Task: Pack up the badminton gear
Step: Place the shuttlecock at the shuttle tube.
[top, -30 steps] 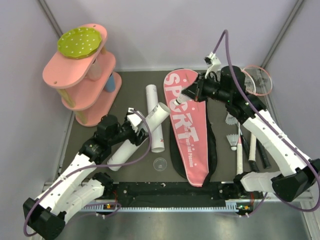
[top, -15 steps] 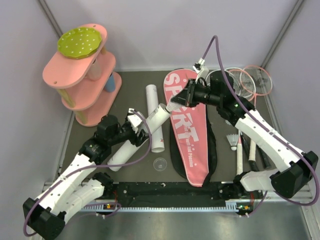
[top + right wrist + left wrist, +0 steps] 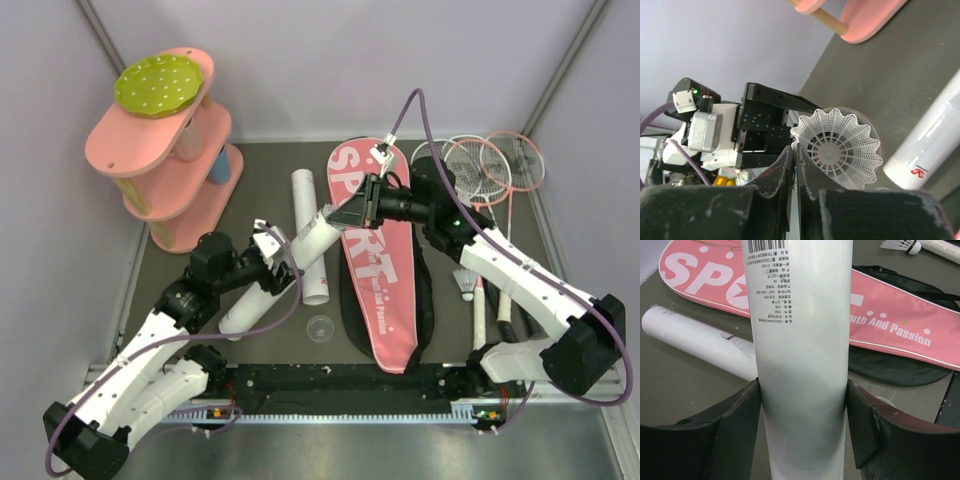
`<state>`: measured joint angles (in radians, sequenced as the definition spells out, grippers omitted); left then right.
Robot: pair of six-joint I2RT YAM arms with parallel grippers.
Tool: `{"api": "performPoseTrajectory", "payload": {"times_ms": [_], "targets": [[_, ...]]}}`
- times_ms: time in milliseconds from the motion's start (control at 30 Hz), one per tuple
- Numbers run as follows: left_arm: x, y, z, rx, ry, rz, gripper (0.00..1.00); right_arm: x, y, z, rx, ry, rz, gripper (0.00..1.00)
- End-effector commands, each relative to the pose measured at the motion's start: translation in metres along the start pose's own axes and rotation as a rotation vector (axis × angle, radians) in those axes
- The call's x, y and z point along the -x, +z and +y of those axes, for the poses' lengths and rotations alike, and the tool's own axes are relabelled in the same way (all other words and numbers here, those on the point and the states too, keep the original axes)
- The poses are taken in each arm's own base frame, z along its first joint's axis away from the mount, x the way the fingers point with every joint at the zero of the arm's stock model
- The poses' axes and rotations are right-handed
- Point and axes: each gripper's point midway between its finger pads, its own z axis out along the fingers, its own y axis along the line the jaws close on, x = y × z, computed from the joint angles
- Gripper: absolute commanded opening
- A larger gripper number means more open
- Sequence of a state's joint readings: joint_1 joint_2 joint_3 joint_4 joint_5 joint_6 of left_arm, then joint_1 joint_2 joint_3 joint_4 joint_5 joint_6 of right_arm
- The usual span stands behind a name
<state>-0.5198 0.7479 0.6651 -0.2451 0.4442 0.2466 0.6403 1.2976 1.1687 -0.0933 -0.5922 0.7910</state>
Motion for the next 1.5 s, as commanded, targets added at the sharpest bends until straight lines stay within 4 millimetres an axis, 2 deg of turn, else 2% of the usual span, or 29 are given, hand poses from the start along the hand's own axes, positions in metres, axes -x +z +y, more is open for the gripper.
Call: {"api": "performPoseTrajectory", "payload": {"times_ms": [0, 100, 133, 300, 400, 433, 533, 633, 800, 900, 933, 1133, 1167, 1233, 1333, 1433, 1467], "targets": [[0.032, -0.004, 0.001, 0.0, 0.062, -0.109, 0.0, -0.006, 0.0, 0.035, 0.174, 0.013, 0.047, 0.07], [0.034, -0.005, 0.0, -0.001, 0.066, -0.117, 0.0, -0.012, -0.001, 0.036, 0.188, 0.027, 0.066, 0.18], [0.035, -0.006, 0.0, -0.001, 0.067, -0.122, 0.0, -0.012, -0.002, 0.034, 0.182, 0.024, 0.065, 0.25], [0.039, -0.008, -0.003, -0.011, 0.074, -0.139, 0.0, -0.015, -0.001, 0.029, 0.162, 0.016, 0.077, 0.36], [0.038, -0.007, -0.003, -0.012, 0.074, -0.136, 0.0, -0.012, -0.004, 0.025, 0.124, -0.019, 0.065, 0.51], [0.037, -0.007, -0.003, -0.012, 0.074, -0.135, 0.0, -0.009, -0.005, 0.026, 0.123, -0.041, 0.056, 0.62], [0.038, -0.007, -0.005, -0.025, 0.076, -0.141, 0.0, -0.015, -0.002, 0.029, 0.162, -0.053, 0.113, 0.75], [0.038, -0.007, -0.008, -0.039, 0.076, -0.141, 0.0, -0.023, 0.002, 0.028, 0.195, -0.052, 0.172, 0.79], [0.038, -0.007, -0.01, -0.044, 0.082, -0.146, 0.0, -0.019, -0.003, 0.032, 0.2, -0.121, 0.144, 0.88], [0.039, -0.006, -0.013, -0.061, 0.083, -0.145, 0.0, -0.022, -0.002, 0.034, 0.213, -0.145, 0.177, 0.88], [0.039, -0.006, -0.013, -0.064, 0.083, -0.146, 0.0, -0.028, 0.002, 0.029, 0.202, -0.131, 0.208, 0.88], [0.038, -0.006, -0.014, -0.066, 0.082, -0.143, 0.0, -0.043, 0.004, 0.034, 0.231, -0.235, 0.276, 0.9], [0.037, -0.005, -0.014, -0.068, 0.082, -0.142, 0.0, -0.05, 0.004, 0.03, 0.209, -0.233, 0.301, 0.9], [0.038, -0.005, -0.015, -0.071, 0.082, -0.143, 0.0, -0.048, 0.002, 0.029, 0.188, -0.302, 0.3, 0.9], [0.037, -0.004, -0.014, -0.068, 0.082, -0.14, 0.0, -0.042, -0.001, 0.017, 0.096, -0.369, 0.266, 0.91], [0.038, -0.005, -0.012, -0.057, 0.083, -0.14, 0.0, -0.032, -0.01, 0.017, 0.055, -0.442, 0.209, 0.92], [0.038, -0.005, -0.011, -0.051, 0.084, -0.141, 0.0, -0.022, -0.012, 0.012, -0.003, -0.462, 0.159, 0.92]]}}
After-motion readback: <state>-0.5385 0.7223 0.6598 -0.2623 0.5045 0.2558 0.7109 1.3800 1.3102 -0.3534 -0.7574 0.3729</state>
